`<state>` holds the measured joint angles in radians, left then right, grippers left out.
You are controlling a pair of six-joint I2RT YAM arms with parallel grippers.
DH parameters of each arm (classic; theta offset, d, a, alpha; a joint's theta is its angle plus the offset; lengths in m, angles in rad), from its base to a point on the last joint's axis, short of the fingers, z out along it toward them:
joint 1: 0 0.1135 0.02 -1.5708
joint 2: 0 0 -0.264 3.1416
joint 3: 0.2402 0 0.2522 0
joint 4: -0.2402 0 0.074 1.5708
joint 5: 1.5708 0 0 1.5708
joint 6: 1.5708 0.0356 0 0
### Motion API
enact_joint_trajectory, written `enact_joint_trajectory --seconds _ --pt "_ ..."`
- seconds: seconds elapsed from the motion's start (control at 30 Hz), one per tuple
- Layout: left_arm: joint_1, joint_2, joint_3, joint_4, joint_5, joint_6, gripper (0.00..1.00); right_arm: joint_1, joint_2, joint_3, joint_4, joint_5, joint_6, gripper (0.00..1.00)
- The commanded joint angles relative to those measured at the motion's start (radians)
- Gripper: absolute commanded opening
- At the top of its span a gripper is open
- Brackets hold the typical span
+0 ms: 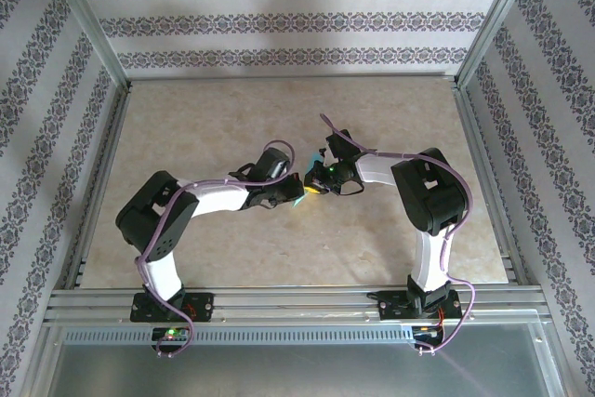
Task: Fold a paper plane with a square sheet of paper (pick it up from the middle)
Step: Fold the wing for the fifth time at the center of the table.
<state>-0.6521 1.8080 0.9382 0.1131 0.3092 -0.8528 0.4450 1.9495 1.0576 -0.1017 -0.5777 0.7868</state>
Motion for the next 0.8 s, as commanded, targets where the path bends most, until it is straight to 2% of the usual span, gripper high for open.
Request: enact_joint_trajectory --seconds 0.0,0.27,0.5,0.63,0.77 --pt "0.012 0.027 0.011 0.004 -0.011 0.009 0.01 -0.003 0.053 -0.022 -0.08 0.066 0.011 0.09" --pt "0.014 0.053 0.001 0.033 -0.008 0.0 0.0 -0.005 0.05 -0.019 -0.081 0.056 0.009 0.09" --pt "0.016 0.066 -0.013 0.0 -0.048 -0.008 0.0 -0.014 0.036 -0.005 -0.061 0.028 -0.031 0.1" --pt "0.016 0.061 -0.037 -0.023 -0.057 -0.02 0.0 -0.041 0.016 0.015 -0.011 -0.025 -0.069 0.1" --pt "0.015 0.06 -0.052 -0.038 -0.059 -0.034 0.0 -0.073 -0.009 0.042 -0.01 -0.027 -0.121 0.11"
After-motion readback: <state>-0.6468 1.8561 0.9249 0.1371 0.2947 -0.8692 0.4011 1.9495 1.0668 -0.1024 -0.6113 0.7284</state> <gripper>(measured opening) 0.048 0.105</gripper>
